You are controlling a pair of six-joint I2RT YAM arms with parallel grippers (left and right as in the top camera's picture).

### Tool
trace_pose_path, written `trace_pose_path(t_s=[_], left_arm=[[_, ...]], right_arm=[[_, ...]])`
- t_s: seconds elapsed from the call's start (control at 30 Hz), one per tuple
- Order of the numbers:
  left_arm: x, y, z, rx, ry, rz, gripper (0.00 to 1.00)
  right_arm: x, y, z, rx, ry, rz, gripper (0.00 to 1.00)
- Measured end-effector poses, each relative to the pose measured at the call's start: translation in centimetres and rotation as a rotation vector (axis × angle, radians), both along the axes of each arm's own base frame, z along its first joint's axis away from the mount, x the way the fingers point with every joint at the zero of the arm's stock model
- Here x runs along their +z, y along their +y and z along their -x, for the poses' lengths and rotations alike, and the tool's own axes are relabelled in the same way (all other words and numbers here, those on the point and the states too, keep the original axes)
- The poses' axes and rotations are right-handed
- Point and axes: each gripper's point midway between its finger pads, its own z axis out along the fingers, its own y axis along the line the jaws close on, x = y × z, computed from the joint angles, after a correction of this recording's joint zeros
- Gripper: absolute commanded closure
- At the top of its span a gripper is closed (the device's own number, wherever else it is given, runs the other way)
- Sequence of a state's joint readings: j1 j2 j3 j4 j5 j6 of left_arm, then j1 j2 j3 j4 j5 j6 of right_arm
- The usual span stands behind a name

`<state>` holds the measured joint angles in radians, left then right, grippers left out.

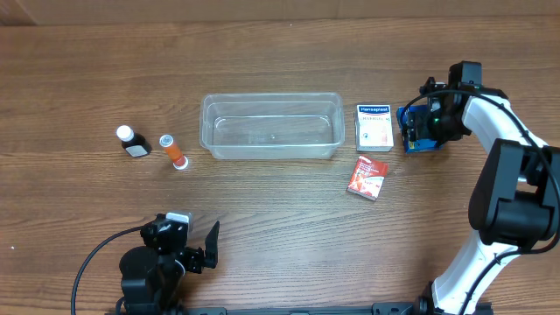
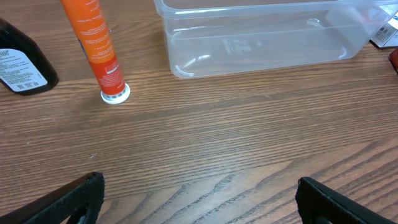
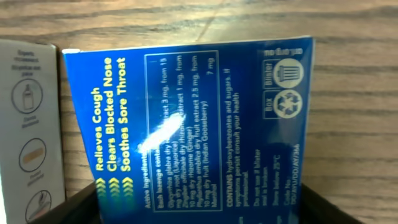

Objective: Pack container
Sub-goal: 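Reach the right gripper to the blue lozenge box and grasp it, then lift the blue box and lower it into the clear container, release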

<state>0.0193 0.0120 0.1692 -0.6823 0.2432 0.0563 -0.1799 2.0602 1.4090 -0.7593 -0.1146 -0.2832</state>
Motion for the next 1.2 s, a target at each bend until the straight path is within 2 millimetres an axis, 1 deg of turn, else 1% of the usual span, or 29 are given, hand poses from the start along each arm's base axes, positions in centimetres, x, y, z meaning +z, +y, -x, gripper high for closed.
trace_pose_path(t_s=[0.27, 0.37, 0.4, 0.43, 0.53, 0.63, 0.67, 0.73, 0.77, 0.8, 0.93, 1.03, 1.2], left_arm=[[0.0, 0.0, 0.0, 0.000, 0.000, 0.000, 0.00], [0.0, 0.0, 0.0, 0.000, 0.000, 0.000, 0.00], [0.0, 0.0, 0.0, 0.000, 0.000, 0.000, 0.00], [0.0, 0.0, 0.0, 0.000, 0.000, 0.000, 0.00], [0.0, 0.0, 0.0, 0.000, -0.001, 0.000, 0.00], [0.0, 0.0, 0.0, 0.000, 0.000, 0.000, 0.00], [0.0, 0.0, 0.0, 0.000, 0.000, 0.000, 0.00], [0.0, 0.0, 0.0, 0.000, -0.001, 0.000, 0.00], [0.0, 0.0, 0.0, 0.000, 0.000, 0.000, 0.00], [0.0, 0.0, 0.0, 0.000, 0.000, 0.000, 0.00], [0.0, 0.0, 0.0, 0.000, 0.000, 0.000, 0.00], [0.0, 0.0, 0.0, 0.000, 0.000, 0.000, 0.00], [0.0, 0.0, 0.0, 0.000, 0.000, 0.000, 0.00]], right_arm=[[0.2, -0.1, -0.2, -0.030, 0.000, -0.001, 0.34], [0.8, -0.4, 0.1, -0.046, 0.047, 0.006, 0.34], [1.5, -0.5, -0.1, -0.048, 0.063, 0.007, 0.34], [2.8, -0.7, -1.0, -0.051, 0.043, 0.010, 0.34], [6.2, -0.8, -2.0, -0.051, 0.033, 0.013, 0.34], [9.9, -0.4, -2.7, -0.039, 0.014, 0.015, 0.34], [10.6, 0.1, -2.8, -0.029, 0.013, 0.015, 0.33], [11.9, 1.4, -2.9, 0.000, 0.007, 0.009, 0.33], [12.8, 3.2, -3.2, 0.038, -0.006, 0.003, 0.33], [13.1, 4.1, -3.1, 0.056, -0.002, 0.000, 0.33], [14.3, 10.1, -2.5, 0.208, -0.015, -0.006, 0.33], [14.7, 13.8, -1.9, 0.318, -0.025, -0.008, 0.33], [14.7, 17.8, -0.8, 0.441, -0.021, -0.004, 0.33]])
